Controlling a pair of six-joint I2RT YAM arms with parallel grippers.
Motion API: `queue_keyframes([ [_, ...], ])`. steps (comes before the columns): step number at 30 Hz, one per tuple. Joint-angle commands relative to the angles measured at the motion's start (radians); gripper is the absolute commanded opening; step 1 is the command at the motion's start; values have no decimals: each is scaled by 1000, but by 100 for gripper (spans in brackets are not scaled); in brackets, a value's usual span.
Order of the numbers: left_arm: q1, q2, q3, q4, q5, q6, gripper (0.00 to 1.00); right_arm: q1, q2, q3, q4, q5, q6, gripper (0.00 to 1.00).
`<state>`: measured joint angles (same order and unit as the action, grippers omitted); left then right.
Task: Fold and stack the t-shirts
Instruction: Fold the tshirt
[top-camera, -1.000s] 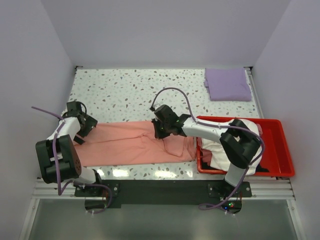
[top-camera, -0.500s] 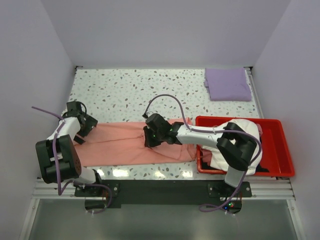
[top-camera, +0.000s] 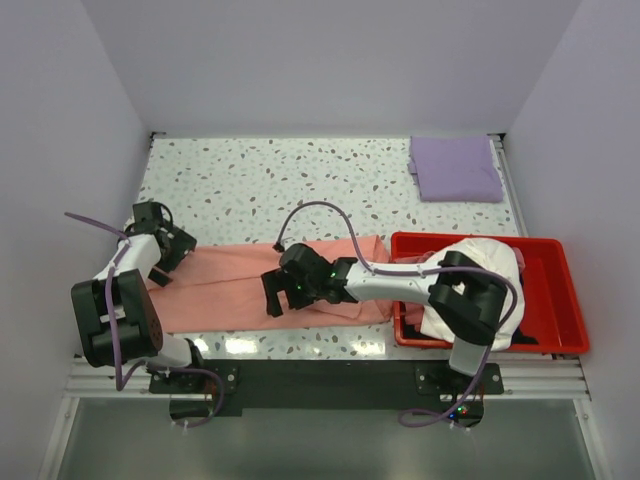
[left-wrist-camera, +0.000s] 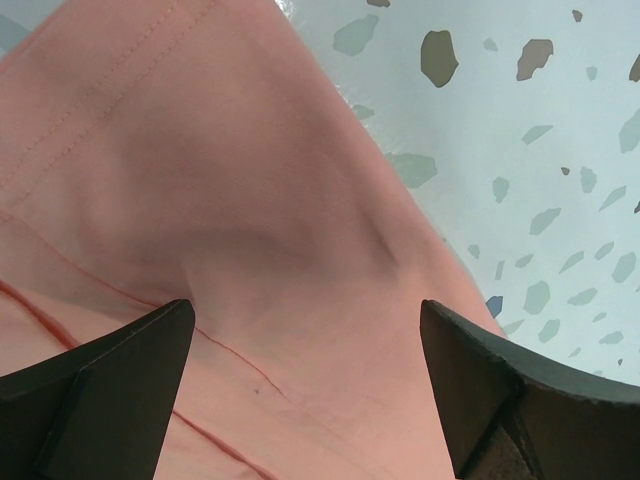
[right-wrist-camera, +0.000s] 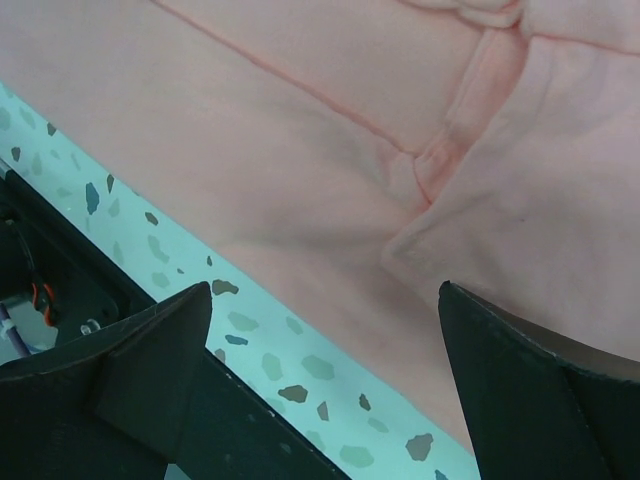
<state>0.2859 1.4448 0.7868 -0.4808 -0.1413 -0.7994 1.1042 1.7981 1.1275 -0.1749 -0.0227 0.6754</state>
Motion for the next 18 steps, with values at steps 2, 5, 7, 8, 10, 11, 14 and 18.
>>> queue_keyframes([
  [2, 2, -32, -12, 34, -3, 19, 100, -1, -146, 3, -66, 105, -19, 99],
  [5, 4, -34, -9, 30, -7, 17, 100, -4, -199, -21, -145, 162, -17, 99],
  [7, 2, -38, -12, 31, -9, 17, 100, -10, -230, -64, -196, 190, 7, 99],
  [8, 2, -41, -15, 33, -6, 19, 100, -17, -247, -86, -207, 199, 24, 99],
  [10, 2, -50, -20, 39, -1, 22, 100, -39, -304, -165, -203, 185, 68, 99],
  [11, 2, -53, -23, 45, 12, 20, 100, -47, -318, -191, -195, 178, 81, 99],
  [14, 1, -54, -35, 61, 43, 25, 100, -104, -342, -274, -157, 146, 98, 99],
  [18, -10, -63, -58, 80, 78, 26, 100, -228, -304, -356, 3, -23, 96, 99],
])
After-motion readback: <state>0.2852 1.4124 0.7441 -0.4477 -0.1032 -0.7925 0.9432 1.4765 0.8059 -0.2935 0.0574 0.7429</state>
